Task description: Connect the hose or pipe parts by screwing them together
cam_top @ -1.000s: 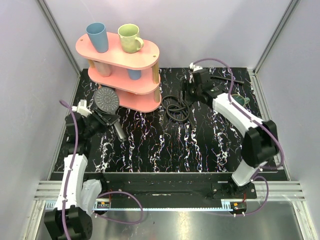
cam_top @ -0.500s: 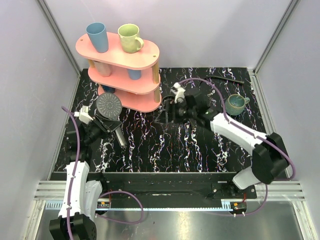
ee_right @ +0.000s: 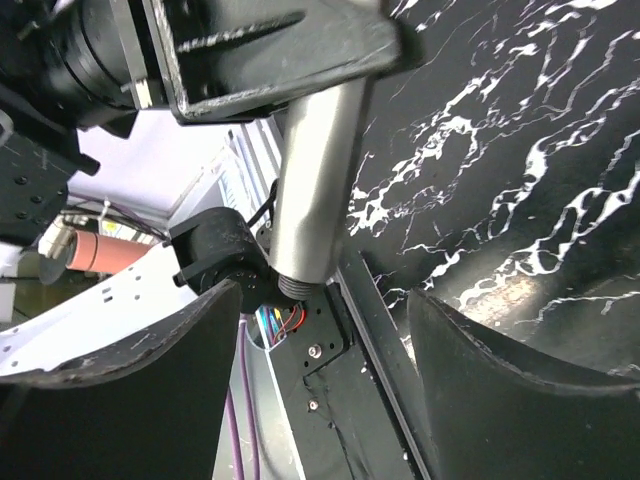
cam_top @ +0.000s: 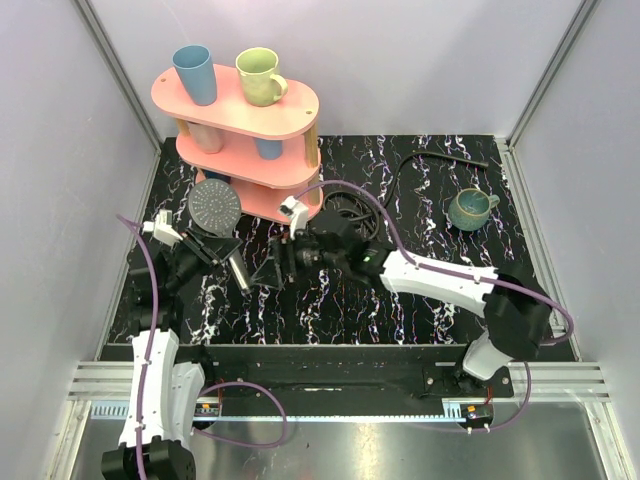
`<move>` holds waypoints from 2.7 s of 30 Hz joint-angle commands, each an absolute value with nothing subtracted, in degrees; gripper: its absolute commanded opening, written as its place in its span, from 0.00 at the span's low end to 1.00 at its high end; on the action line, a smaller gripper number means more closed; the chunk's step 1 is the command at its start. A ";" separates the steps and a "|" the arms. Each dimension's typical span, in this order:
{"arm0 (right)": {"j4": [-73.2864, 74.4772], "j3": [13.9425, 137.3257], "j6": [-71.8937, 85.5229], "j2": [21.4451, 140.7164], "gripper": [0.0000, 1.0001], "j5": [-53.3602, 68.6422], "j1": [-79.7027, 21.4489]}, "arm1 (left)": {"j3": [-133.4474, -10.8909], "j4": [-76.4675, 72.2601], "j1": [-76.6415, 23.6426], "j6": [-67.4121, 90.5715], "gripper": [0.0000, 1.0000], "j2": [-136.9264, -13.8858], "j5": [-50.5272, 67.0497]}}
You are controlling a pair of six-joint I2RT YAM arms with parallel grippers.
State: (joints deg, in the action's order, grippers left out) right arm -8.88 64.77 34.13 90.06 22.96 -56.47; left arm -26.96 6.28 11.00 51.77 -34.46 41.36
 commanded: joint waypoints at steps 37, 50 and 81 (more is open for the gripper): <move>11.07 81.56 21.36 104.85 0.25 -2.73 -61.96 | -28.38 10.52 9.58 46.06 0.00 -39.81 46.67; 8.62 77.97 23.29 102.22 0.66 5.28 -61.44 | -29.88 10.19 9.49 41.94 0.00 -43.33 39.56; 32.08 76.81 8.01 106.25 0.64 -1.41 -23.73 | -32.26 18.19 9.67 33.66 0.00 -37.71 36.39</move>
